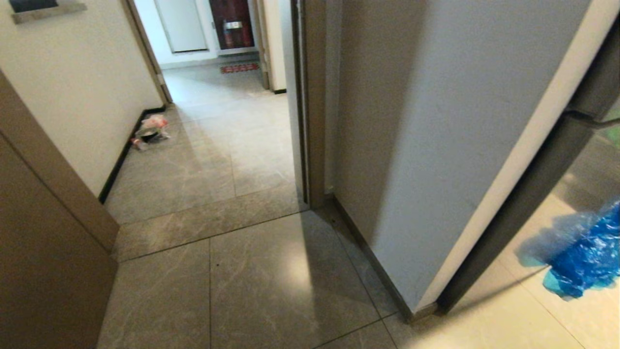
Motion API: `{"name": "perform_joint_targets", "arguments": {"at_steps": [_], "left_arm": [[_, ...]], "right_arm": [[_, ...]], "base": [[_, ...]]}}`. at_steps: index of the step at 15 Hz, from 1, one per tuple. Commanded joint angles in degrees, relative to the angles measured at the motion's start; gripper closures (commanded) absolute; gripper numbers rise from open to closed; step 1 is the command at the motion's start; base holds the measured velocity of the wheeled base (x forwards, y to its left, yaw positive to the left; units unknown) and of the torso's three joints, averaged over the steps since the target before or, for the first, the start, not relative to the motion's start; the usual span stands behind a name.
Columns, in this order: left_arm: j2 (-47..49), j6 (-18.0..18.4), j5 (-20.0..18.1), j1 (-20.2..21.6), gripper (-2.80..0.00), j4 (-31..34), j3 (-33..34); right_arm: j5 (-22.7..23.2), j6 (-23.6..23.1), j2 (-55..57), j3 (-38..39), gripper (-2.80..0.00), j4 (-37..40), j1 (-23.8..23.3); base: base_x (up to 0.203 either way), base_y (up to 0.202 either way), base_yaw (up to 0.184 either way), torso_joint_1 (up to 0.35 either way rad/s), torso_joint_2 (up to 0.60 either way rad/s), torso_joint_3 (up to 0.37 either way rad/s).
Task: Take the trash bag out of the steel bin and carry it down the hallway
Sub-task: Put the trash bag at the door
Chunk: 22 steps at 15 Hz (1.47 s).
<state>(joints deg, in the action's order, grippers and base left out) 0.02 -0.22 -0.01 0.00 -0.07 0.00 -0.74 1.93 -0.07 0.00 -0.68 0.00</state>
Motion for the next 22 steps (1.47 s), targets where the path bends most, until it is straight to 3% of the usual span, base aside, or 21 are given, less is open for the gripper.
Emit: {"name": "perform_joint_targets", "arguments": {"at_steps": [1,7,22], "left_arm": [[0.0,0.0,0.0,0.0,0.00,0.0,0.0],[0.0,0.0,0.0,0.0,0.00,0.0,0.0],[0.0,0.1,0.0,0.0,0.00,0.0,0.0]], "right_arm": [[0.0,0.0,0.1,0.0,0.00,0.0,0.0],[0.0,0.2,0.1,0.0,0.00,0.0,0.0],[0.0,0.1,0.1,0.1,0.00,0.0,0.0]], "base": [[0.001,0.021,-0.198,0.002,0.00,-0.006],[-0.001,0.006,-0.056,0.001,0.00,0.002],[0.003,-0.016,0.156,0.003,0.00,0.004]]}}
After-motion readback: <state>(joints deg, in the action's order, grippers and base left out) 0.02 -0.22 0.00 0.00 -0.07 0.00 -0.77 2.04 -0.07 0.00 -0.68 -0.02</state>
